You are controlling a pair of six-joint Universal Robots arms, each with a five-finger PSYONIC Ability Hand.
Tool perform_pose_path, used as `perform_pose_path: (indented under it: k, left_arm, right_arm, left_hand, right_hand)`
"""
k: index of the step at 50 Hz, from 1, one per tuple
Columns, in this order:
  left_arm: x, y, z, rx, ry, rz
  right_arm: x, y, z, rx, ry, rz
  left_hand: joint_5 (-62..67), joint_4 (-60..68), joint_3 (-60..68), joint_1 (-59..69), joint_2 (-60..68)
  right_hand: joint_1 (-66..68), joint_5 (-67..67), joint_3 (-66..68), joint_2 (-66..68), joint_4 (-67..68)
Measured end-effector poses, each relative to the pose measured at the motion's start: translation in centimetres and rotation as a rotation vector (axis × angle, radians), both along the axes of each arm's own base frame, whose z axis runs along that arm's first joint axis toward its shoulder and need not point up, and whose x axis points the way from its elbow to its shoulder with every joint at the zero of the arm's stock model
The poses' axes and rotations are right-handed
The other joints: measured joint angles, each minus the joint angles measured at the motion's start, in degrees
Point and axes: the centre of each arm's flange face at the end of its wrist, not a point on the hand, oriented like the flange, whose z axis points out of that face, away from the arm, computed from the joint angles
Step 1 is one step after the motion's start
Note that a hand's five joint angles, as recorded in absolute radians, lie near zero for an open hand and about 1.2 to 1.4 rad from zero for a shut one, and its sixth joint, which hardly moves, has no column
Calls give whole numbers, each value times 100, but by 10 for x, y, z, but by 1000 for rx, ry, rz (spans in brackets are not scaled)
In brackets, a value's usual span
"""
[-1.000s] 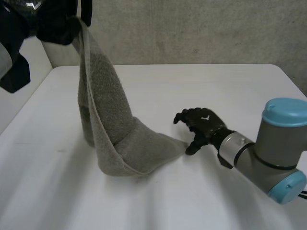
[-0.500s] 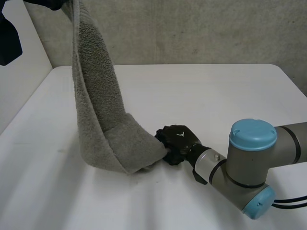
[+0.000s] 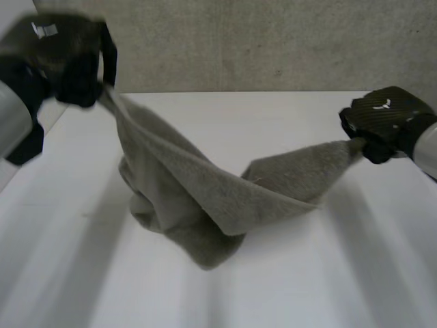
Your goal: Fold the laundry
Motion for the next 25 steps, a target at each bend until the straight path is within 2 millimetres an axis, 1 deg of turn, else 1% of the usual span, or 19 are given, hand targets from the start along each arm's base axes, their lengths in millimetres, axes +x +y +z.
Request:
perform_pose_path:
  k: [1, 2, 3, 4, 8, 11, 14, 16, 18, 19, 21, 23, 25]
  left_arm:
    - [1, -1, -5, 12, -16, 3]
    - [2, -1, -15, 39, -56, 10]
    - [3, -1, -20, 53, -77, 12]
    - [4, -1, -31, 81, -125, 13]
    - [7, 3, -59, 145, -256, 5]
    - [9, 7, -84, 200, -386, -18]
    - [9, 7, -101, 237, -457, -35]
    - [8, 4, -116, 274, -506, -49]
    - [6, -1, -124, 292, -525, -53]
    - [3, -9, -133, 310, -542, -55]
    - [2, -12, -136, 313, -546, -54]
    - [-4, -28, -140, 306, -547, -43]
    - [-12, -50, -136, 255, -525, -19]
  right_arm:
    - [-2, 1, 1, -2, 22, 0]
    - [-6, 5, 3, -4, 66, 2]
    - [-8, 7, 3, -3, 89, 4]
    - [-10, 11, 4, 0, 125, 10]
    - [-14, 23, 3, 20, 203, 33]
    - [-14, 29, -5, 54, 253, 57]
    - [-13, 28, -16, 89, 282, 70]
    - [-12, 23, -30, 131, 309, 76]
    - [-11, 18, -38, 153, 327, 75]
    - [-7, 8, -49, 174, 357, 69]
    - [-6, 5, -52, 179, 367, 66]
    - [1, -10, -58, 160, 396, 44]
    - [11, -33, -54, 77, 403, 4]
  left_hand:
    - [0, 0, 0, 0, 0]
    - [0, 0, 0, 0, 0]
    - [0, 0, 0, 0, 0]
    - [0, 0, 0, 0, 0]
    - [0, 0, 0, 0, 0]
    - [0, 0, 0, 0, 0]
    - [0, 0, 0, 0, 0]
    - [0, 0, 0, 0, 0]
    - [0, 0, 0, 0, 0]
    - [1, 0, 0, 0, 0]
    - [2, 0, 0, 0, 0]
    - [4, 0, 1, 0, 0]
    - [4, 0, 1, 0, 0]
  right_hand:
    - [0, 0, 0, 0, 0]
    - [0, 0, 0, 0, 0]
    - [0, 0, 0, 0, 0]
    - [0, 1, 0, 0, 0]
    - [0, 1, 0, 0, 0]
    - [0, 1, 0, 0, 0]
    - [0, 1, 0, 0, 0]
    - [0, 3, 0, 0, 1]
    - [0, 2, 0, 0, 1]
    - [0, 3, 0, 0, 2]
    - [0, 3, 0, 0, 2]
    - [0, 5, 0, 0, 19]
    - [0, 5, 0, 0, 21]
